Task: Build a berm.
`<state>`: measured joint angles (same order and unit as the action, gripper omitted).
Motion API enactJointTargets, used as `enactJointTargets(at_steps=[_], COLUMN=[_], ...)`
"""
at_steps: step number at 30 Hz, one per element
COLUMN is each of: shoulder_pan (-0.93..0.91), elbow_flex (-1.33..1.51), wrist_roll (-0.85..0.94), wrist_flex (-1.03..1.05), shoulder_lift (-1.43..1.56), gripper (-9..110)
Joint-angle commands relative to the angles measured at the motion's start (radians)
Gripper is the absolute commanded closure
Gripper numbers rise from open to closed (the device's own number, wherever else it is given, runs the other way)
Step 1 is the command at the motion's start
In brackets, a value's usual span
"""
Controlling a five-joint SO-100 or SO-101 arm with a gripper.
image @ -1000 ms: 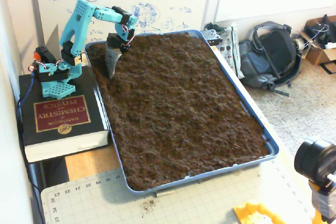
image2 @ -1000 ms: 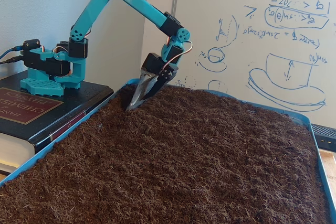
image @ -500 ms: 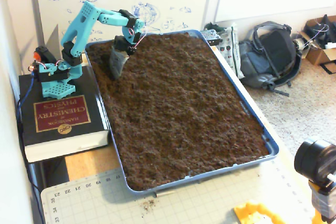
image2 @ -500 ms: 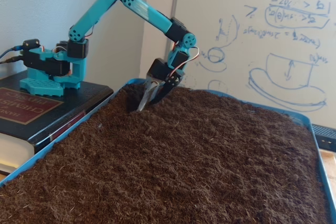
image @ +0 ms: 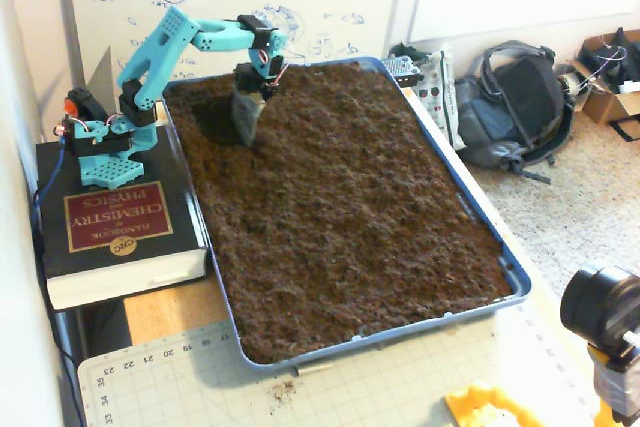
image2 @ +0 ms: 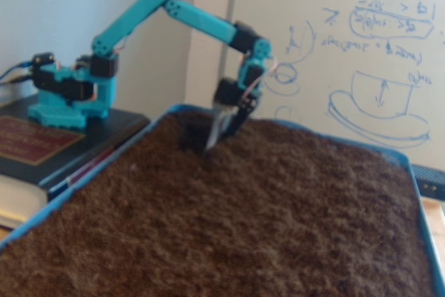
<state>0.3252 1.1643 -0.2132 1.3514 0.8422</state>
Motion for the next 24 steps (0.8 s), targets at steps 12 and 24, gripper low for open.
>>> enactJointTargets(at_steps=[12,24], shoulder_pan=[-0.158,-0.187], elbow_flex=[-0.169,-0.172], wrist_roll=[0.16,0.167], wrist_flex=[-0.023,-0.023], shoulder_lift=[0.176,0.345], gripper=[101,101])
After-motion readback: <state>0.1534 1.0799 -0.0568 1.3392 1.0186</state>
